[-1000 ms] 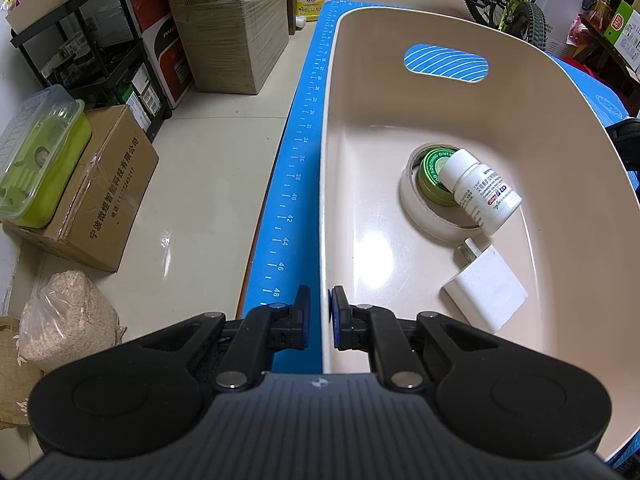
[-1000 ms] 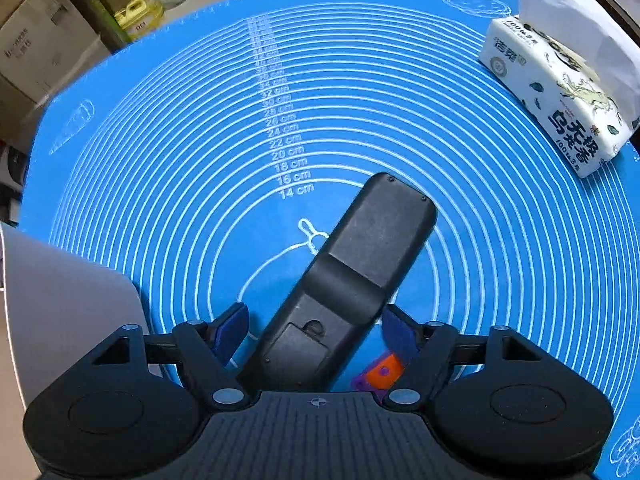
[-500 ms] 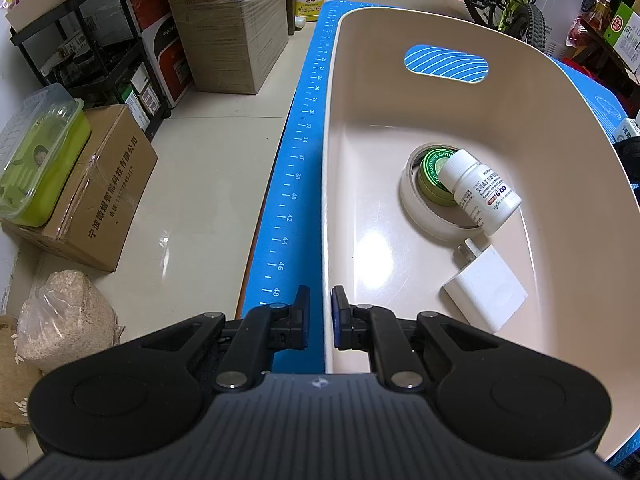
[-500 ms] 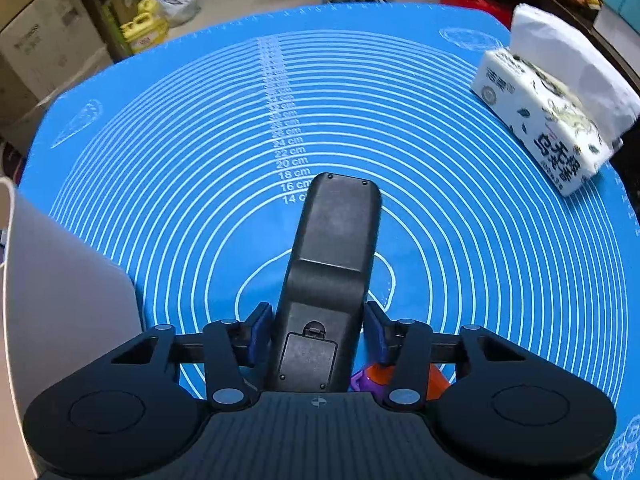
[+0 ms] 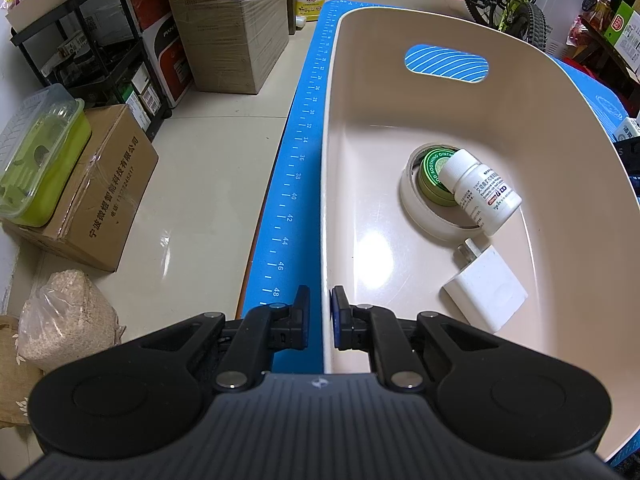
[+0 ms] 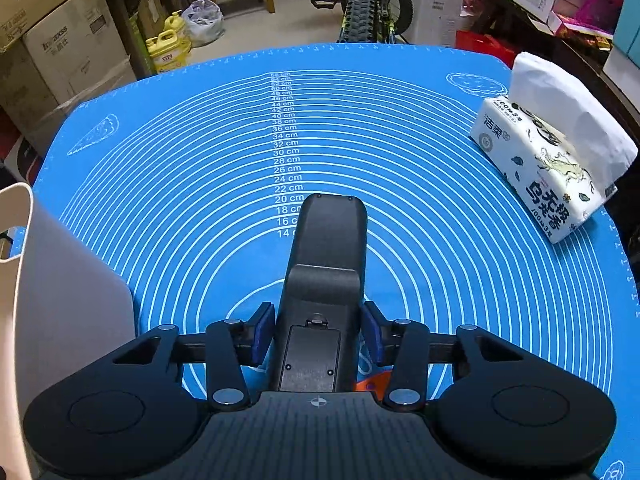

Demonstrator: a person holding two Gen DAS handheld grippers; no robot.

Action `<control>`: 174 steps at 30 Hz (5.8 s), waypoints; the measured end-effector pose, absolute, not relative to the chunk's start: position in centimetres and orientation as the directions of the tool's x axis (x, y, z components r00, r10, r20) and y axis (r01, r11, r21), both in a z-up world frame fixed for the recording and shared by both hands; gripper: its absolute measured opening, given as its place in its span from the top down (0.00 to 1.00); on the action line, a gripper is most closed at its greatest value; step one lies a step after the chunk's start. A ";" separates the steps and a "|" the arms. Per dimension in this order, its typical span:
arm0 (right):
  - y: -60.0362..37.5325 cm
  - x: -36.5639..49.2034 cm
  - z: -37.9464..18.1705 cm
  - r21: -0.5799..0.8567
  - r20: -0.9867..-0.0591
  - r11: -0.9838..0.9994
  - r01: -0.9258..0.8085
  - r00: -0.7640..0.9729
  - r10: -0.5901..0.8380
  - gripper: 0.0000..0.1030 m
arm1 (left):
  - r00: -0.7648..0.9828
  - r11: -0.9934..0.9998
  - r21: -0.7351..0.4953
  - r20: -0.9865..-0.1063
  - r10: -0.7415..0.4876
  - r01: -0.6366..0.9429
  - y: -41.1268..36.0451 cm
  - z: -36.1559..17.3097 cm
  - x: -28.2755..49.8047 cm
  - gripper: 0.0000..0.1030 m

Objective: Organize rigid objects
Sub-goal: 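Lift the black remote with the right tool and carry it toward the basket, then lower the remote into the basket beside the pill bottle and open the right tool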

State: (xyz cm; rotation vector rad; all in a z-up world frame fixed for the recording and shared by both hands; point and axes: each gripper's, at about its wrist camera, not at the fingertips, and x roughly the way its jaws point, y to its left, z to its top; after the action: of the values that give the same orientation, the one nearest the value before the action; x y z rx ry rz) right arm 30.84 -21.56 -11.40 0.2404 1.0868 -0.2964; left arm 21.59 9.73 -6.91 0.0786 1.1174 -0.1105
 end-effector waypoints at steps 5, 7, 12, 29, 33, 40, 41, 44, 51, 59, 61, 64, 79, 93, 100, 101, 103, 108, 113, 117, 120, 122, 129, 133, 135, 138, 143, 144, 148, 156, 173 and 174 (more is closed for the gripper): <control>-21.3 31.3 -12.1 0.057 -0.899 0.936 0.349 0.425 -0.104 0.48 | 0.433 0.992 0.006 -0.900 -0.051 0.129 9.7 -7.0 21.6 0.86; -21.3 31.4 -12.3 0.066 -0.899 0.934 0.351 0.427 -0.096 0.48 | 0.433 0.992 0.005 -0.900 -0.051 0.128 9.7 -7.0 21.6 0.86; -21.5 31.7 -13.2 0.066 -0.906 0.933 0.355 0.413 -0.093 0.47 | 0.435 0.992 0.009 -0.899 -0.046 0.123 9.7 -7.0 21.6 0.82; -20.6 30.9 -13.4 0.003 -0.906 0.947 0.320 0.401 -0.133 0.37 | 0.434 0.992 0.028 -0.900 -0.027 0.120 9.8 -7.2 21.6 0.76; -20.6 30.6 -13.3 0.019 -0.901 0.949 0.313 0.417 -0.120 0.47 | 0.432 0.992 0.019 -0.901 -0.037 0.123 9.7 -7.2 21.6 0.80; -20.9 29.6 -13.1 0.062 -0.882 0.946 0.318 0.461 -0.097 0.48 | 0.424 0.991 -0.017 -0.902 -0.074 0.136 9.7 -7.3 21.5 0.94; -20.9 29.5 -13.0 0.071 -0.878 0.946 0.318 0.469 -0.092 0.48 | 0.426 0.990 -0.013 -0.902 -0.071 0.139 9.6 -7.3 21.4 0.94; -21.0 29.3 -12.4 0.085 -0.865 0.946 0.312 0.494 -0.085 0.48 | 0.425 0.990 -0.015 -0.902 -0.073 0.139 9.6 -7.3 21.4 0.95; -21.6 29.1 -11.7 0.094 -0.853 0.949 0.300 0.516 -0.079 0.48 | 0.424 0.990 -0.018 -0.902 -0.075 0.138 9.7 -7.3 21.4 0.97; -21.4 29.8 -12.8 0.070 -0.863 0.957 0.281 0.499 -0.084 0.47 | 0.424 0.990 -0.020 -0.902 -0.077 0.137 9.7 -7.2 21.4 0.97; -21.2 30.2 -12.8 0.043 -0.863 0.962 0.268 0.496 -0.099 0.47 | 0.424 0.990 -0.020 -0.902 -0.077 0.137 9.7 -7.2 21.4 0.97; -21.0 30.9 -12.9 0.030 -0.863 0.964 0.263 0.493 -0.107 0.47 | 0.424 0.990 -0.021 -0.902 -0.078 0.137 9.7 -7.2 21.4 0.97; -20.8 31.5 -13.8 0.008 -0.833 0.974 0.228 0.540 -0.120 0.48 | 0.424 0.990 -0.023 -0.902 -0.079 0.136 9.7 -7.3 21.5 0.97; -20.6 29.4 -10.4 0.024 -0.779 0.977 0.213 0.616 -0.115 0.48 | 0.424 0.990 -0.023 -0.902 -0.079 0.136 9.7 -7.3 21.5 0.96; -19.7 28.6 -5.7 0.033 -0.735 0.988 0.150 0.674 -0.077 0.48 | 0.423 0.991 -0.023 -0.903 -0.079 0.135 9.7 -7.3 21.5 0.96; -19.4 28.5 -4.8 0.036 -0.729 0.990 0.133 0.682 -0.065 0.48 | 0.423 0.991 -0.024 -0.903 -0.079 0.135 9.7 -7.3 21.5 0.96; -18.7 28.1 -3.1 0.045 -0.708 0.995 0.094 0.705 -0.035 0.48 | 0.423 0.990 -0.023 -0.903 -0.079 0.136 9.7 -7.3 21.5 0.96; -16.1 27.2 0.8 0.050 -0.660 0.999 -0.017 0.750 0.046 0.48 | 0.423 0.991 -0.023 -0.903 -0.078 0.135 9.7 -7.3 21.5 0.96; -13.3 26.6 2.5 0.068 -0.644 0.991 -0.116 0.754 0.133 0.48 | 0.423 0.991 -0.022 -0.903 -0.078 0.136 9.8 -7.3 21.5 0.96; -11.2 26.6 2.6 0.098 -0.655 0.981 -0.170 0.731 0.192 0.48 | 0.422 0.990 -0.023 -0.903 -0.079 0.136 9.8 -7.3 21.5 0.96; -9.6 26.6 2.2 0.115 -0.676 0.970 -0.215 0.699 0.235 0.48 | 0.423 0.990 -0.022 -0.903 -0.078 0.137 9.8 -7.4 21.5 0.96; -8.2 26.6 1.6 0.108 -0.690 0.963 -0.249 0.679 0.252 0.48 | 0.422 0.990 -0.023 -0.903 -0.079 0.136 9.8 -7.3 21.5 0.96; -4.3 26.5 -0.8 0.105 -0.752 0.935 -0.338 0.589 0.297 0.48 | 0.422 0.991 -0.024 -0.903 -0.080 0.135 9.8 -7.3 21.5 0.96; -2.8 26.3 -1.7 0.113 -0.779 0.925 -0.364 0.545 0.310 0.48 | 0.422 0.990 -0.025 -0.903 -0.080 0.135 9.8 -7.3 21.5 0.96; -2.1 26.1 -2.2 0.107 -0.792 0.918 -0.381 0.526 0.310 0.48 | 0.422 0.991 -0.024 -0.903 -0.080 0.135 9.8 -7.3 21.5 0.96; -1.3 25.8 -2.9 0.112 -0.815 0.907 -0.405 0.485 0.317 0.48 | 0.422 0.991 -0.024 -0.903 -0.079 0.135 9.8 -7.3 21.5 0.96; -0.1 25.8 -4.4 0.116 -0.853 0.900 -0.421 0.422 0.307 0.48 | 0.422 0.991 -0.024 -0.903 -0.080 0.135 9.8 -7.3 21.5 0.97; 0.1 25.8 -4.7 0.115 -0.861 0.898 -0.425 0.409 0.304 0.48 | 0.422 0.990 -0.024 -0.903 -0.080 0.135 9.8 -7.3 21.5 0.97; 0.4 25.9 -5.9 0.120 -0.876 0.899 -0.421 0.381 0.295 0.48 | 0.421 0.990 -0.019 -0.904 -0.077 0.140 9.7 -7.4 21.5 0.96; 0.3 26.8 -7.1 0.116 -0.904 0.913 -0.392 0.340 0.260 0.48 | 0.419 0.990 -0.013 -0.905 -0.072 0.143 9.5 -7.4 21.5 0.96; 1.0 27.0 -9.2 0.017 -0.931 0.923 -0.385 0.331 0.155 0.48 | 0.418 0.990 -0.021 -0.905 -0.078 0.139 9.8 -7.3 21.5 0.96; 1.0 27.1 -9.3 0.016 -0.933 0.925 -0.380 0.328 0.151 0.42 | 0.418 0.990 -0.021 -0.905 -0.078 0.139 9.7 -7.3 21.5 0.96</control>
State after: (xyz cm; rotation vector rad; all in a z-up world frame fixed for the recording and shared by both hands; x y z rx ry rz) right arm 27.11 0.96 -9.32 -0.2203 1.1891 0.3514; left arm 21.52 9.75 -7.29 0.0608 1.1314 -0.1360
